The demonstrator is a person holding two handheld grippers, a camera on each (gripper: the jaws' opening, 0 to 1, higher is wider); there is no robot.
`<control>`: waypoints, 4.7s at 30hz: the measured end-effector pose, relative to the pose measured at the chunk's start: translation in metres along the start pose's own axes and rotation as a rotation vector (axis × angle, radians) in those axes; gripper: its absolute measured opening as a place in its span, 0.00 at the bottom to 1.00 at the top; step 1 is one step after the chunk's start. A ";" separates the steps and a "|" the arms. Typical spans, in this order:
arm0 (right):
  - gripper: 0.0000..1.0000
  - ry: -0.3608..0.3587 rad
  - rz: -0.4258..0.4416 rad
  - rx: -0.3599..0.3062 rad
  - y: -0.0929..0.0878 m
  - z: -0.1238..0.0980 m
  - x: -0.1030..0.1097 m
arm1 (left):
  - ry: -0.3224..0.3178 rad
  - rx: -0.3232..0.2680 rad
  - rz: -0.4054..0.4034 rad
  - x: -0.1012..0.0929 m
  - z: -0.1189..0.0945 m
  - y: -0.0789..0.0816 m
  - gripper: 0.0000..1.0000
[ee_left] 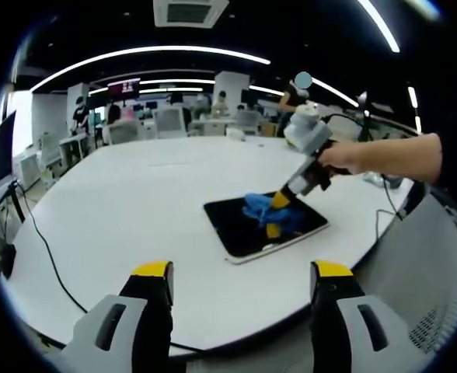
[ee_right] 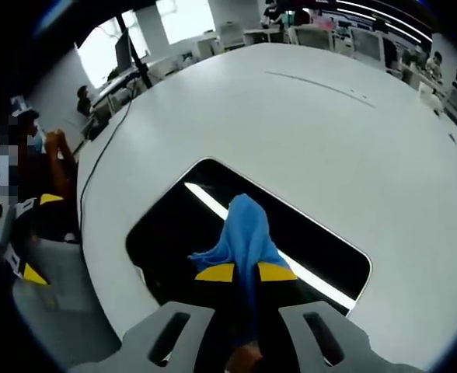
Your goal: Wipe the mirror surface with the cleaning cloth until all visible marks leave the cleaned area.
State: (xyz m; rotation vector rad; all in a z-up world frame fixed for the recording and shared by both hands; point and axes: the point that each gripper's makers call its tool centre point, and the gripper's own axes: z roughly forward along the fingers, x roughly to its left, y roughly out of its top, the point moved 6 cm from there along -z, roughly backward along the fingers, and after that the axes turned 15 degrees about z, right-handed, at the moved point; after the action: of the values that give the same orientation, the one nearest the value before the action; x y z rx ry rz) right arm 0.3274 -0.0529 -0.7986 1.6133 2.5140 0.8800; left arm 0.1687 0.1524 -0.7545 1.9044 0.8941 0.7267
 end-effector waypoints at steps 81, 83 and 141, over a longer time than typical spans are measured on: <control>0.04 -0.091 0.113 -0.045 -0.027 -0.033 -0.059 | -0.089 -0.024 0.030 -0.010 0.002 0.005 0.85; 0.04 -0.090 0.115 -0.046 -0.027 -0.033 -0.059 | -0.094 -0.028 0.034 -0.010 0.002 0.005 0.86; 0.04 -0.118 0.057 -0.022 -0.065 -0.051 -0.048 | -0.104 -0.023 0.035 -0.011 0.003 0.005 0.93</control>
State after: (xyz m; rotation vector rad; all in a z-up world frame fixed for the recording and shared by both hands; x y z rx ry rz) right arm 0.2797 -0.1354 -0.7996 1.6852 2.3826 0.7893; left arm 0.1662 0.1402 -0.7532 1.9228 0.7863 0.6491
